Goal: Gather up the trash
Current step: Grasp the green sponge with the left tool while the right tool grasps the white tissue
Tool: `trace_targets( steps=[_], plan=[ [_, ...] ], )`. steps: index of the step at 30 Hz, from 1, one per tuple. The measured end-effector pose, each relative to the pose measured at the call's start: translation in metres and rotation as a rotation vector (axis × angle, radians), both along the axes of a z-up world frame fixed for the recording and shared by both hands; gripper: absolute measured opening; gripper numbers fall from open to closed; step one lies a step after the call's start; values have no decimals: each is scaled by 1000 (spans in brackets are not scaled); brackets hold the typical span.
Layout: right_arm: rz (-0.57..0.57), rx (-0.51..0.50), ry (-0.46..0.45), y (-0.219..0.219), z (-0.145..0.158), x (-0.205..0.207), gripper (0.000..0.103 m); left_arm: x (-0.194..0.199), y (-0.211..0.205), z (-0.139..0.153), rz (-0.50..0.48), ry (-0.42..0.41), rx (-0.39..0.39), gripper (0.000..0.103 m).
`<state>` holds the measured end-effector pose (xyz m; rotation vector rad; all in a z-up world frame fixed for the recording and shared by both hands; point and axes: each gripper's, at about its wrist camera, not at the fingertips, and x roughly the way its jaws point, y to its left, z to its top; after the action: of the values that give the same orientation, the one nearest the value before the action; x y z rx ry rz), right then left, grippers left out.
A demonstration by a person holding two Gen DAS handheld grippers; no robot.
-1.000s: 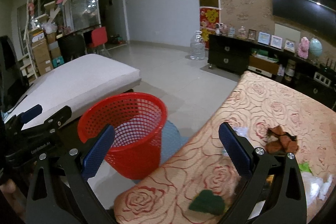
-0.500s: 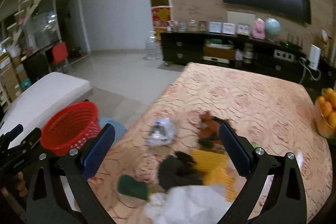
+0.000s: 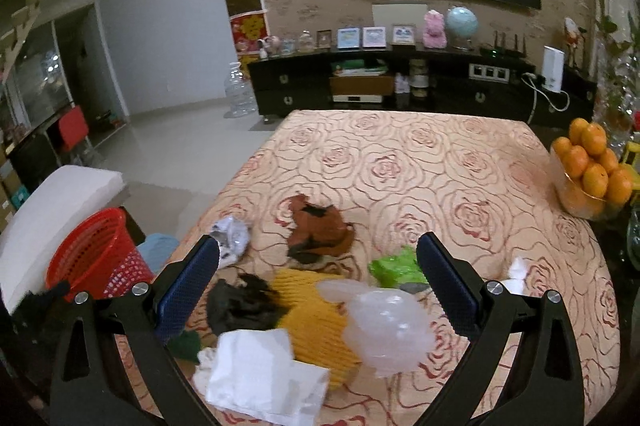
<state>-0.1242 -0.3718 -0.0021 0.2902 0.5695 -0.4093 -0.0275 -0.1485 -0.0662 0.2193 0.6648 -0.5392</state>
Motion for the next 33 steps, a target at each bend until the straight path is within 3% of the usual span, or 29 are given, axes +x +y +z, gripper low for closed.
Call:
trace_targets(
  steps=[14, 17, 21, 26, 33],
  plan=[
    [-93, 36, 34, -35, -15, -19, 96, 3, -61, -46, -152, 155, 24, 94],
    [-116, 46, 38, -44, -18, -24, 96, 5, -68, -56, -162, 190, 40, 78],
    [-150, 64, 40, -55, -21, -32, 96, 11, -71, -59, -179, 246, -3, 56],
    [-183, 93, 35, -70, -23, -42, 96, 9, -71, -56, -185, 234, -7, 45],
    [-292, 136, 0, -109, -22, -72, 96, 15, -51, -37, -140, 182, -49, 44]
  ],
)
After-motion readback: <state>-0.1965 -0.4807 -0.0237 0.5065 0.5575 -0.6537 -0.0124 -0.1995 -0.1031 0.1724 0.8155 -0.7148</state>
